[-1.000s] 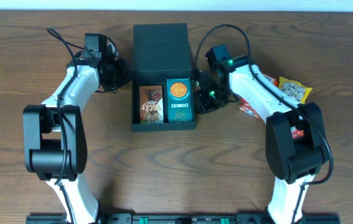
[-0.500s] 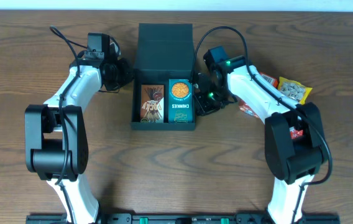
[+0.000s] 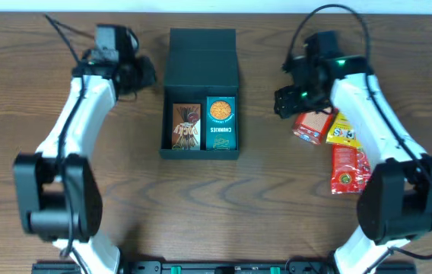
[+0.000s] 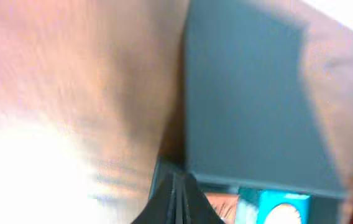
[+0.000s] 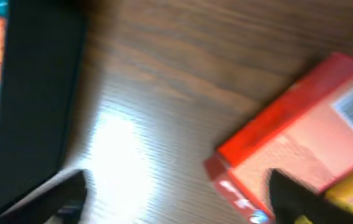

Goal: Pack container
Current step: 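Reach the right gripper to the red-orange box and grasp it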

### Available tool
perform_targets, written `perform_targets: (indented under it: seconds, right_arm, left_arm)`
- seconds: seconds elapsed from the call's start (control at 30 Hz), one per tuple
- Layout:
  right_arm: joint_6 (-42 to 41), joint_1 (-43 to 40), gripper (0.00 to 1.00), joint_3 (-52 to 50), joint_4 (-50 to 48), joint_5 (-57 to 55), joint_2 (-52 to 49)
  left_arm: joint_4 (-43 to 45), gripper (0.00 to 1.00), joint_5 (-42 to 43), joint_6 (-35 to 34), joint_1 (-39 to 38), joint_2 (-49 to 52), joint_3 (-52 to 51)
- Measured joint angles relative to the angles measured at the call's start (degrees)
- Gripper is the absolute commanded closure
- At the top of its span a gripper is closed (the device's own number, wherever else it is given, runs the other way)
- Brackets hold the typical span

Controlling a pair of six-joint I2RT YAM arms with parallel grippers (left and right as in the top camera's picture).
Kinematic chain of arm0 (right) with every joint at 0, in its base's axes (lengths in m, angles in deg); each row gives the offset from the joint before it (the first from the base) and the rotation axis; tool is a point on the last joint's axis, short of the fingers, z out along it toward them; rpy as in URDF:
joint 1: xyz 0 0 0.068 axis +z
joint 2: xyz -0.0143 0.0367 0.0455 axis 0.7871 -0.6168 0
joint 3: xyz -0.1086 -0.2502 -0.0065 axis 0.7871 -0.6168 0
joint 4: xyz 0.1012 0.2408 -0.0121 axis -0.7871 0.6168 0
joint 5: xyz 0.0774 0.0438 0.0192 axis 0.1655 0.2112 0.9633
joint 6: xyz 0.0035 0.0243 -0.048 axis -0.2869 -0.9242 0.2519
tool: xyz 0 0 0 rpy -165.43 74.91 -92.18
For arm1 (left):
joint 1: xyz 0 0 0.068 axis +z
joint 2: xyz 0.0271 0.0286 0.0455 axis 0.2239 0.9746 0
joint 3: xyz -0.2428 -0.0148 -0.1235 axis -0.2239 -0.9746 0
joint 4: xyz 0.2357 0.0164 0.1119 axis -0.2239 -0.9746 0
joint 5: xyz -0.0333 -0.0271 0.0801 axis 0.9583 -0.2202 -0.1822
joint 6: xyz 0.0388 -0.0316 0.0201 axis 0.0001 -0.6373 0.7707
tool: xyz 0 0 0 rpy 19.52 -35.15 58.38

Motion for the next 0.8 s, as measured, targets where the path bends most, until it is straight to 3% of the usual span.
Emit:
perform_targets:
  seconds: [0.03,0.07,0.1,0.13,0.37,0.8]
  right_arm:
    - [-0.1,-0.7,0.01,0.0,-0.2,0.2,0.0]
    - [-0.2,-1.4,0.01,0.0,-0.6,0.3,-0.1]
    - [-0.1,-2.1,0.01,0.0,-1.2,0.5,-0.1]
    - [-0.2,-2.5,0.01,0.0,-1.8,0.6,-0.1]
    - [-4.2,-3.0,0.01,0.0,-3.5,-3.2,-0.1]
    - [-29.0,-3.1,0.12,0.0,-1.0,-9.2,-4.3]
  left_arm:
    - [0.7,0.68,-0.4,1.3,0.1,-1.4,0.8]
    - [1.3,0.5,-0.7,2.4,0.2,-2.6,1.3]
    - [1.9,0.08,-1.2,3.7,0.3,-4.1,1.8]
    - [2.1,0.05,-1.4,5.1,0.5,-4.9,2.0]
    - [1.8,0.05,-1.2,12.2,0.9,-5.2,2.0]
    - [2.4,0.05,-1.3,18.8,0.9,-5.2,2.0]
